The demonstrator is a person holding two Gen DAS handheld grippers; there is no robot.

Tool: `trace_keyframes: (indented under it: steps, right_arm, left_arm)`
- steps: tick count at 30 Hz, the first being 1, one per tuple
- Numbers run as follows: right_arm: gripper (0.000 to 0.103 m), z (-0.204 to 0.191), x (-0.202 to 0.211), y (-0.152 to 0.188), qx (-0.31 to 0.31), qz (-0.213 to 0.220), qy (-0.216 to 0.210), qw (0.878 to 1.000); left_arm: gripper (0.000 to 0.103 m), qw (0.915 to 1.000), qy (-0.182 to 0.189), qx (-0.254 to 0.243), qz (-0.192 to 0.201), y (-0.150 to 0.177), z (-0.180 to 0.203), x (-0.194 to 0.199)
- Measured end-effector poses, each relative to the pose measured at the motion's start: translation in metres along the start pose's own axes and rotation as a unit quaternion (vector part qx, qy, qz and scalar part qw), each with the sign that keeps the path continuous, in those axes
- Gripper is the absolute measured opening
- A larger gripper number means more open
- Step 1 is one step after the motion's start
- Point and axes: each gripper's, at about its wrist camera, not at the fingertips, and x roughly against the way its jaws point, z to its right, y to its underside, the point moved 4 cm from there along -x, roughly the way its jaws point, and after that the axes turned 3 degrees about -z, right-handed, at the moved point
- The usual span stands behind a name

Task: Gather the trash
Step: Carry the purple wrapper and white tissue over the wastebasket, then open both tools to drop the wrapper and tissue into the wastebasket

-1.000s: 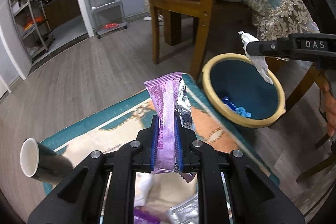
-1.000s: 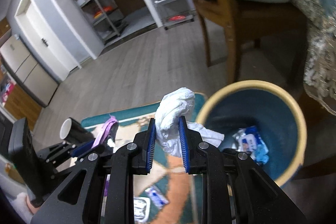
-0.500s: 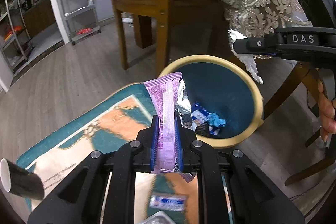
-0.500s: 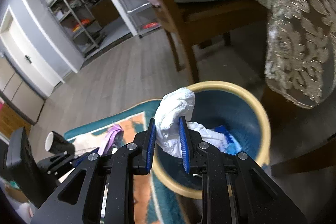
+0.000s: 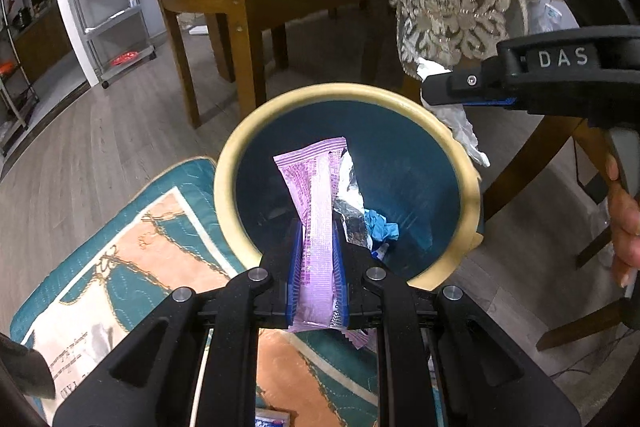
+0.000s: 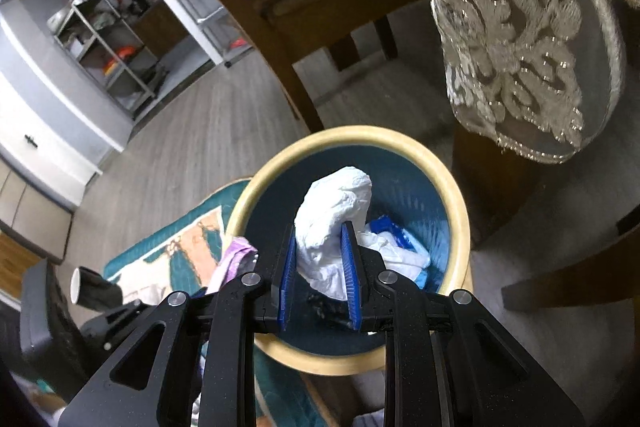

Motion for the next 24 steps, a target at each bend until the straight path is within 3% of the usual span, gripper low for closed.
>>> trace_keyframes:
  steps: [20,24]
  right_arm:
    - [0.024,-0.002,-0.005,-0.001,-0.005,0.002,-0.010,1.000]
    - [0.028,-0.004,-0.002,-0.002,-0.002,0.012,-0.013,1.000]
  left_arm:
    - [0.014,0.9999,-0.003,0.012,0.002,-0.004,-0.003,-0.013]
    - [0.014,0.9998,-0.009,0.017,0.004,-0.004,-0.007,-0.012]
